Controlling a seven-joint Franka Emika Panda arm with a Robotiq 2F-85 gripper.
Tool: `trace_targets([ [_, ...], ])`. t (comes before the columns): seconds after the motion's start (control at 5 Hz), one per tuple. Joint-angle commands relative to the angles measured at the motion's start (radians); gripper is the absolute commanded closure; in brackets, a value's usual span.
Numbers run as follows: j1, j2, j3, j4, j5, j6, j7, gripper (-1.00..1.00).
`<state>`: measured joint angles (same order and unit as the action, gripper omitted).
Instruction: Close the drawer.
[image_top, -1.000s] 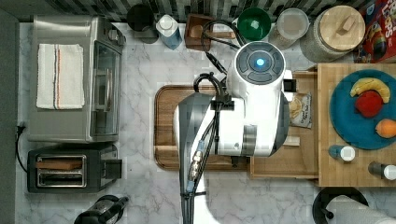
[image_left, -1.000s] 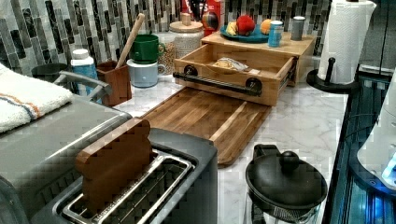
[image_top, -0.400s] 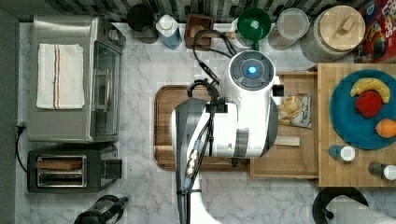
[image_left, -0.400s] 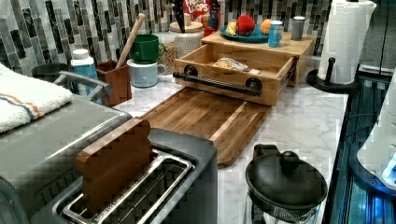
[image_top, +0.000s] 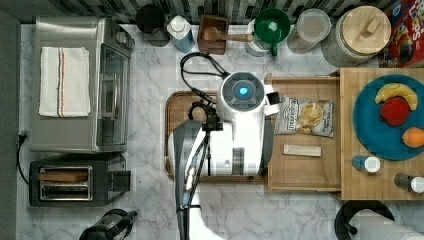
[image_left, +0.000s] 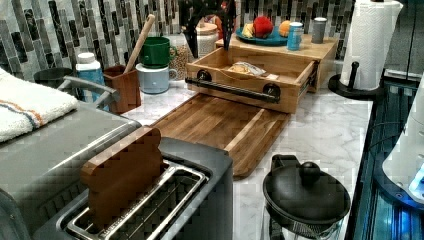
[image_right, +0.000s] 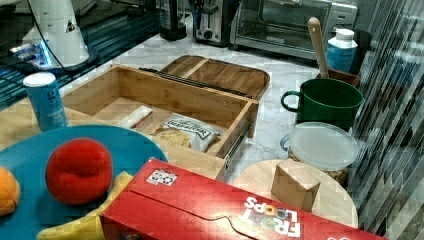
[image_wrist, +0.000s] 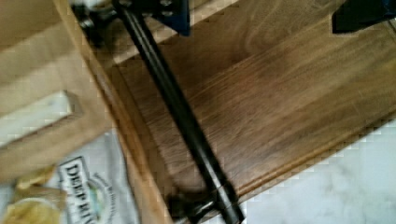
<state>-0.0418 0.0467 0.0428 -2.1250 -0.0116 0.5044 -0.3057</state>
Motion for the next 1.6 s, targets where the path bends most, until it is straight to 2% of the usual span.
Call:
trace_targets([
  [0.2, 0.055, -0.085, 0.100, -0.193, 0.042, 0.183, -0.259, 1.00],
  [0.4, 0.050, -0.075, 0.109, -0.209, 0.023, 0.194, -0.281, 1.00],
  [1.0, 0.011, -0.005, 0.078, -0.244, -0.156, 0.369, -0.311, 1.00],
  [1.2, -0.004, 0.032, 0.057, -0.231, -0.161, 0.390, -0.355, 1.00],
  [1.6, -0.034, 0.067, 0.012, -0.272, -0.167, 0.513, -0.451, 1.00],
])
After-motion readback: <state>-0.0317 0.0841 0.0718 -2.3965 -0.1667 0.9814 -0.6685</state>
